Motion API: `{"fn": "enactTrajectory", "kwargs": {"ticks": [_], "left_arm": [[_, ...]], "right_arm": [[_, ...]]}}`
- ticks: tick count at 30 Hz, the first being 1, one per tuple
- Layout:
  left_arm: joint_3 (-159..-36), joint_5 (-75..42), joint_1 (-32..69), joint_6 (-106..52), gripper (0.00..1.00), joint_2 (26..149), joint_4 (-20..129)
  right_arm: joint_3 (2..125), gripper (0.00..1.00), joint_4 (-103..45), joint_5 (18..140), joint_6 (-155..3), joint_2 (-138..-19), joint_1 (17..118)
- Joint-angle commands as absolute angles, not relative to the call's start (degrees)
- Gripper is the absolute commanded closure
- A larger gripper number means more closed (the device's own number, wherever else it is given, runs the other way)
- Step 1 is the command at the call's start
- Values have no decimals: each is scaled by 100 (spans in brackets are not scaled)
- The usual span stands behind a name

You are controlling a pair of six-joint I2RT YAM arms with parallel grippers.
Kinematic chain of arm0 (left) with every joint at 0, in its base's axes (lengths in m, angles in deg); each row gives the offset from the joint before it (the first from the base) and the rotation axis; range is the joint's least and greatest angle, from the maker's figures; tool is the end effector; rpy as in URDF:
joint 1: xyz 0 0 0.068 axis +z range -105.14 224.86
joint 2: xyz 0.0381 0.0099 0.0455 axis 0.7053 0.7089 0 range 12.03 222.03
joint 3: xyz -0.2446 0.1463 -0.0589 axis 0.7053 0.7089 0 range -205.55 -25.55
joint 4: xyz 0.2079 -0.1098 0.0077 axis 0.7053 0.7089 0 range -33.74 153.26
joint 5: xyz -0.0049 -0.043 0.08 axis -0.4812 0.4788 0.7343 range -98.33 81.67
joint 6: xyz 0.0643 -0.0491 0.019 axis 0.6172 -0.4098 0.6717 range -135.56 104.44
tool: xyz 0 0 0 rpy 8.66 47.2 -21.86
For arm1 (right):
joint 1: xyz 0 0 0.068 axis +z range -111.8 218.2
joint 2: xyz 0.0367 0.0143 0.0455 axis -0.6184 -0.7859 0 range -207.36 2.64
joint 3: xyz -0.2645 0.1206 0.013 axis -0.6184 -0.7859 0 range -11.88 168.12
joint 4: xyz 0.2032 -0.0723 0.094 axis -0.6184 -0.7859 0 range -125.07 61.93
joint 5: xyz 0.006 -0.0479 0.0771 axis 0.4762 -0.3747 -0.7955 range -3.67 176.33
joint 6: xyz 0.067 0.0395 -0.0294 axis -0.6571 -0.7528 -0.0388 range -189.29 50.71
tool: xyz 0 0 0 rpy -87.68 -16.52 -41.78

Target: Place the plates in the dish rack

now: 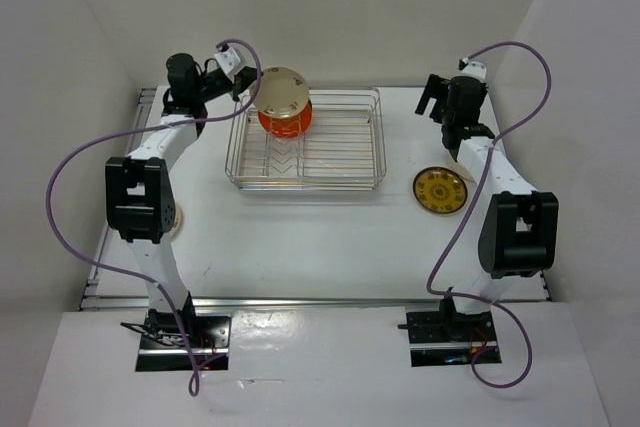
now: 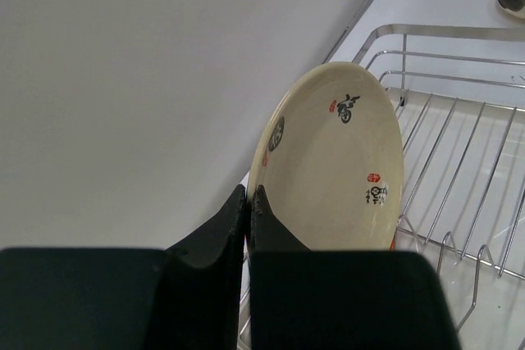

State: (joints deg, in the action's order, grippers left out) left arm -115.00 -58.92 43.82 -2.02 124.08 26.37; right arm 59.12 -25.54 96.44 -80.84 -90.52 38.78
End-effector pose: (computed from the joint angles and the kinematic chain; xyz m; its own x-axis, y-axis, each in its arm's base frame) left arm 0.4675 -0.0646 0.3630 0.3057 0.1431 -0.9413 0.7264 0.6041 0.3277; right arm 0.3962 -0.0087 0.3207 -0.2983 0.1941 -0.9345 0.2194 0.9668 0.1307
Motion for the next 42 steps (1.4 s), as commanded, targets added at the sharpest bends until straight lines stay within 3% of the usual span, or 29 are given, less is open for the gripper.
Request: {"fn": "enactTrajectory", "kwargs": {"ticks": [1, 5, 22, 24, 25, 27, 31, 33, 36, 42], "left_arm": [[-11766, -6352, 4354, 148, 100, 12611, 2120], [-11344, -6352, 4354, 219, 100, 12664, 1505], [-11160, -6344, 4301, 957, 100, 13025, 2084], [-10984, -6344, 4301, 958, 85, 12894, 2084], [-10922, -6344, 4301, 906, 69, 12893, 2084], [-10729, -6283, 4301, 905, 52, 12744, 2005], [-10501, -6229, 4301, 800, 34, 12534, 1882], [-10369, -6116, 4301, 528, 19, 12428, 1681], [-10298, -6194, 4415, 10, 9, 12243, 1304], [-10053, -6501, 4687, -1132, 0, 11945, 609]], "right_arm": [[5923, 1, -2587, 9960, -7992, -8903, 3846], [5817, 1, -2832, 9961, -7992, -8780, 3732], [4605, 1, -4414, 9899, -9389, -7980, 3486], [4490, 1, -4755, 9952, -9731, -7840, 3486], [4403, 1, -4862, 9952, -9828, -7839, 3486], [4201, 1, -5160, 10022, -10232, -7682, 3486], [3735, 1, -5390, 10022, -10698, -7348, 3486], [3463, 1, -5495, 10092, -11041, -7094, 3486], [3042, 1, -5383, 9935, -11323, -6742, 3486], [2487, 6, -5031, 9547, -11736, -6941, 3486]]}}
